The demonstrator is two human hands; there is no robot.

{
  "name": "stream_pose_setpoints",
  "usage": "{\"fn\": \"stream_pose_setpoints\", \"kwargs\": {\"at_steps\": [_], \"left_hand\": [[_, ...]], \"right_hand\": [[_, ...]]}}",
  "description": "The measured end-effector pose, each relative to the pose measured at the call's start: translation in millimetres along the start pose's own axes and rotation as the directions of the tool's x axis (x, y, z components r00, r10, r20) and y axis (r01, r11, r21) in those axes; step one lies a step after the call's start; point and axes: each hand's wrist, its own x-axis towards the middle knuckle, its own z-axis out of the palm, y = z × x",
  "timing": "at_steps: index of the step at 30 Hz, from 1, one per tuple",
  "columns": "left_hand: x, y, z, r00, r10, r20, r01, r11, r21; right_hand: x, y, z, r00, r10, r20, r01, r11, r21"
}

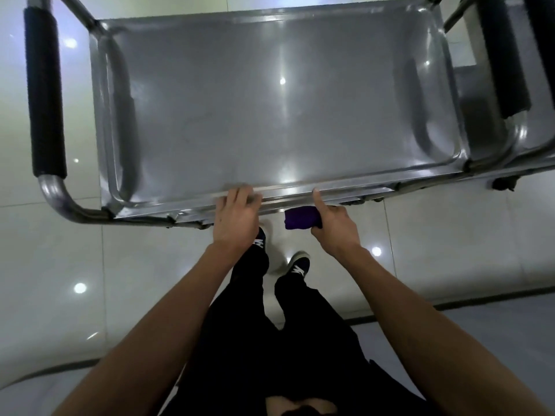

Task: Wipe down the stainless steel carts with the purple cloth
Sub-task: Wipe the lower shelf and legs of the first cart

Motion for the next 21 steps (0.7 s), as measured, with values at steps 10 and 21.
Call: {"fn": "stream_pose_setpoints", "kwargs": {"at_steps": [10, 21], "left_hand": [[-8.0, 15.7, 13.7, 0.997, -0.041, 0.069, 0.035, 0.996, 0.086], [33.9, 13.4, -9.0, 0.998, -0.011, 0.056, 0.005, 0.994, 0.106]], "right_hand": [[6.5, 8.1, 0.0, 0.998, -0.062, -0.027, 0.062, 0.998, -0.026], [44.3, 0.2, -27.9, 0.999, -0.033, -0.018, 0.032, 0.999, -0.024]]}}
